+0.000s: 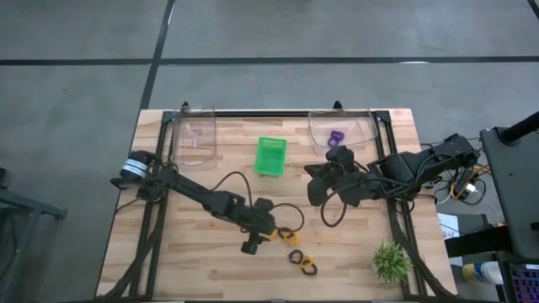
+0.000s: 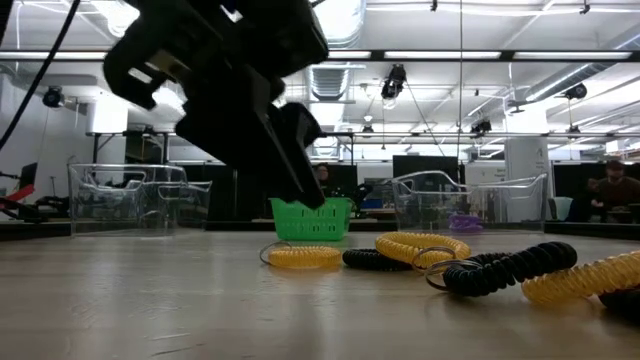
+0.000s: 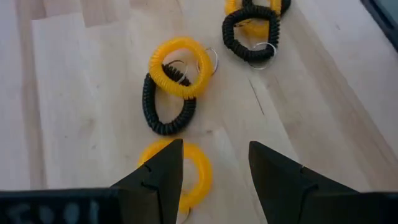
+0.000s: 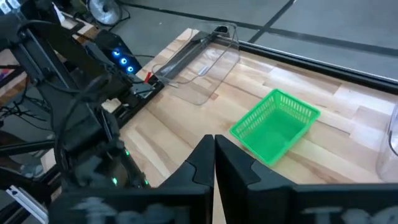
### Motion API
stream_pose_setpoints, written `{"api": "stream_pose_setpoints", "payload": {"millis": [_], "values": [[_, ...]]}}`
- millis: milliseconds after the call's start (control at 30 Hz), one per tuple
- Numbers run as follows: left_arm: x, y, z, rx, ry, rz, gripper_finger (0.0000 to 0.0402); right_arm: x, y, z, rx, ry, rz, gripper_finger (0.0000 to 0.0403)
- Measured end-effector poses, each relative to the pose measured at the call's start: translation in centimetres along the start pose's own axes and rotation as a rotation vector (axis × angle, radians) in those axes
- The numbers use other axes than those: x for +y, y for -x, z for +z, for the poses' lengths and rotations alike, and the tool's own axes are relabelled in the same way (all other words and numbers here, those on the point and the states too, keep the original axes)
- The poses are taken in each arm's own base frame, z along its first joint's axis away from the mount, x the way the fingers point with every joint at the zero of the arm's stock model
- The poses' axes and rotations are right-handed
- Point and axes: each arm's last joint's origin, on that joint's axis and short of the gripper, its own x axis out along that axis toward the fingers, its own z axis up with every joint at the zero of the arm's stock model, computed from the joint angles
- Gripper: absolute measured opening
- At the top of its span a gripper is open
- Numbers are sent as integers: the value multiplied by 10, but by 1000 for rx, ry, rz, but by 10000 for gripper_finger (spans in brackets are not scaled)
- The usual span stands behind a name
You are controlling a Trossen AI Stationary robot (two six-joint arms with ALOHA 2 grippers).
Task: Sort spring keychains
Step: Put the top yellow spring keychain into the left transparent bin
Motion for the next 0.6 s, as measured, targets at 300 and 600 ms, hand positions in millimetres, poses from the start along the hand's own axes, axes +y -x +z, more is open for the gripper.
{"api": "stream_pose_setpoints", "payload": {"millis": [300, 600], "values": [[2, -20, -10, 119, 17, 13, 174, 0, 0, 0, -12, 12, -7, 9], [4, -27, -17, 153, 25, 72, 154, 2, 2, -1, -12, 28, 9, 9]]}}
